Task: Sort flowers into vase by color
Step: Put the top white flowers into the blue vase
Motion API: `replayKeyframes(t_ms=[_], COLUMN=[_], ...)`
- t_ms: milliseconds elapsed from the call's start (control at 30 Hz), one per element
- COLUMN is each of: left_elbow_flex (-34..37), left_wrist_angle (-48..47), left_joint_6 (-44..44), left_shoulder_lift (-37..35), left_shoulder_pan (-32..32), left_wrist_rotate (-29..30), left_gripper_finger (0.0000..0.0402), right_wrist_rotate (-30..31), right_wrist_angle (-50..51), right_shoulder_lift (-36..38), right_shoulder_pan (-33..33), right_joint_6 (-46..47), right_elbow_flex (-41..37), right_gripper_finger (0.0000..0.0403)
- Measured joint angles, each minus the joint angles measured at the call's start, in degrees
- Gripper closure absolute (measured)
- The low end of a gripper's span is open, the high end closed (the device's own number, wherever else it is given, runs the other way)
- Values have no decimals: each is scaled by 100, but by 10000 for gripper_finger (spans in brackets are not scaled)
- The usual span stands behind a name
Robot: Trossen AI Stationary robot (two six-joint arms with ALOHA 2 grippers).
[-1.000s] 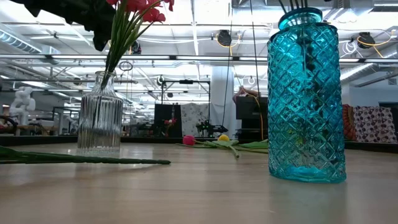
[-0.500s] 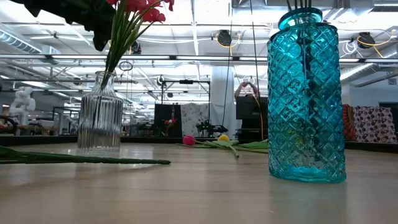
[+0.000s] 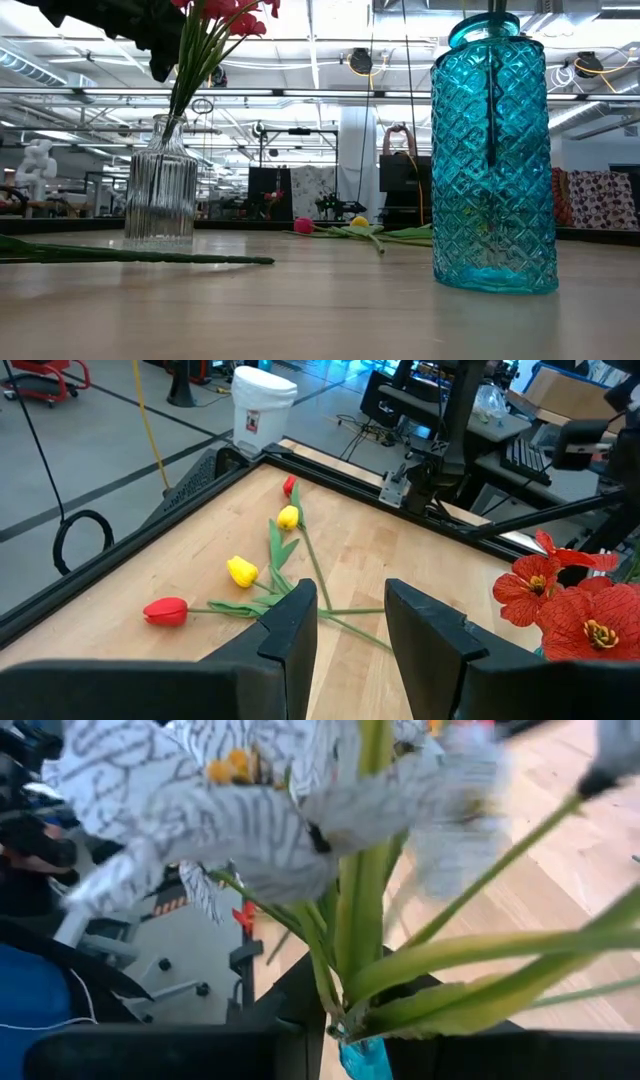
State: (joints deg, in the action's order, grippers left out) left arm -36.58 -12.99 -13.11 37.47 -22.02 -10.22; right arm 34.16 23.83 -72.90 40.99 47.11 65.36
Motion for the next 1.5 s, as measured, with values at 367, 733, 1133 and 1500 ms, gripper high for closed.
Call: replayKeyframes(t_ms=[367, 733, 1133, 1500], left_elbow_flex=[0, 0, 0, 0], left_wrist_angle=[-2, -2, -2, -7], left_joint_6=[37, 49, 48, 33], left_shoulder_lift=[0, -2, -2, -1], left_shoulder_pan=[1, 1, 2, 1], left_wrist_rotate=[1, 2, 2, 2], left_gripper_finger=[276, 276, 276, 276], right_wrist_rotate=[-158, -154, -1225, -1484], right_wrist_angle=[-172, -284, -262, -290], right_shoulder_lift=[-223, -553, -555, -555], right_shoulder_pan=[0, -15, -430, -686], right_joint_6=[25, 336, 777, 539], right_elbow_flex=[0, 0, 0, 0], right_gripper_finger=[328, 328, 327, 327])
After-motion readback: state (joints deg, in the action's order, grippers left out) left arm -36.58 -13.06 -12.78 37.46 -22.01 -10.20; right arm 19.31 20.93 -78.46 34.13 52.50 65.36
